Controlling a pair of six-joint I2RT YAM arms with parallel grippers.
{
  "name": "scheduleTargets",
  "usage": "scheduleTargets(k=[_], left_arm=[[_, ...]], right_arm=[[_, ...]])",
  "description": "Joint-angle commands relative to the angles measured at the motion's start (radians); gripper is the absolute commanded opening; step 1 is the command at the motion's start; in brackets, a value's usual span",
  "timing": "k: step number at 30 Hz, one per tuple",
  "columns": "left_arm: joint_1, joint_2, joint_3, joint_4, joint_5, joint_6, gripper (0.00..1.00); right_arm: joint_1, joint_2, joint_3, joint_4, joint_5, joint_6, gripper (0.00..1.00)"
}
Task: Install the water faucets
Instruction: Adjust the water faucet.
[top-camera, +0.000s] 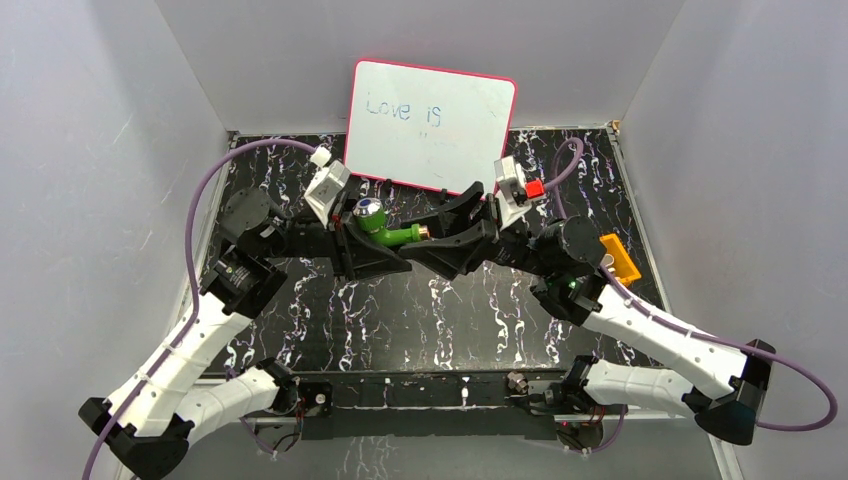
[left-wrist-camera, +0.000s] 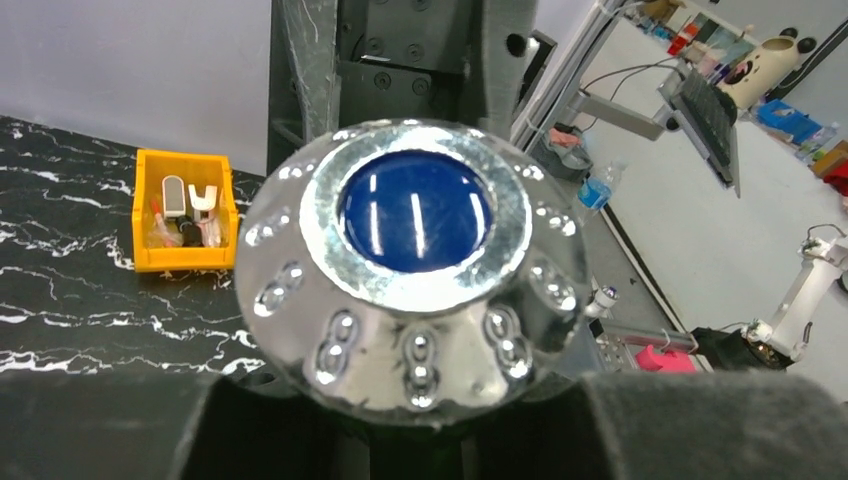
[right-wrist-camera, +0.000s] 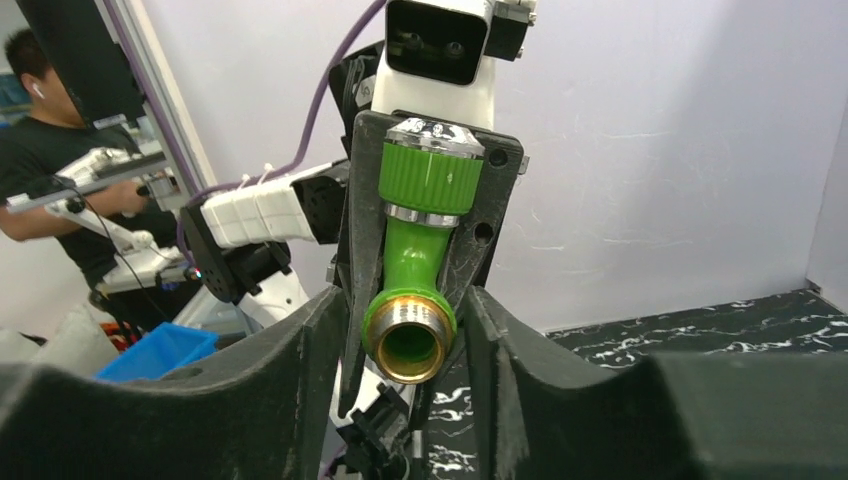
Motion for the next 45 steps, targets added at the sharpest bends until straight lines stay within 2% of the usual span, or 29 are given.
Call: scheduleTargets(k=[1,4,8,11,16,20,27,28,31,36,40,42,45], left_arm=[[-0.004,-0.004,0.062,-0.107,-0.008,0.098,0.0],[-0.004,-0.005,0.085,-0.161,-0.01,0.137,0.0],[-0.004,-0.001,0.095,-0.194,0.006,0.148,0.0],[-0.003,0.004,0.097,-0.19,0.016,0.144,0.0],[-0.004,0.008,0.103,-0.19,0.026,0.137,0.0],[-0.003,0.011,0.105,-0.19,0.032,0.137,0.0],[-0.004,0.01,0.105,-0.184,0.028,0.137,0.0],[-0.004,0.01,0.103,-0.179,0.023,0.136,0.02],[-0.003,0.009,0.099,-0.175,0.016,0.128,0.2],[-0.003,0.015,0.098,-0.162,0.018,0.119,0.35],[-0.003,0.015,0.097,-0.141,0.017,0.113,0.38],[-0.003,0.016,0.094,-0.137,0.022,0.11,0.31],[-0.003,0.016,0.093,-0.133,0.024,0.106,0.1]], right_arm=[[0.009,-0.063,0.022,-0.07,0.018,-0.048,0.62],[0.009,-0.097,0.032,-0.106,0.027,-0.065,0.68],[0.009,-0.119,0.044,-0.156,0.037,-0.086,0.68],[0.008,-0.122,0.042,-0.166,0.047,-0.095,0.64],[0.009,-0.108,0.048,-0.152,0.038,-0.089,0.52],[0.009,-0.09,0.055,-0.157,0.028,-0.088,0.48],[0.009,-0.073,0.052,-0.157,0.001,-0.073,0.14],[0.009,-0.07,0.051,-0.159,-0.001,-0.071,0.09],[0.009,-0.06,0.052,-0.158,-0.013,-0.059,0.0],[0.008,-0.034,0.061,-0.146,-0.041,-0.037,0.0],[0.009,-0.015,0.069,-0.134,-0.057,-0.029,0.0],[0.009,-0.012,0.068,-0.128,-0.059,-0.024,0.0],[0.009,-0.011,0.061,-0.128,-0.058,-0.024,0.0]])
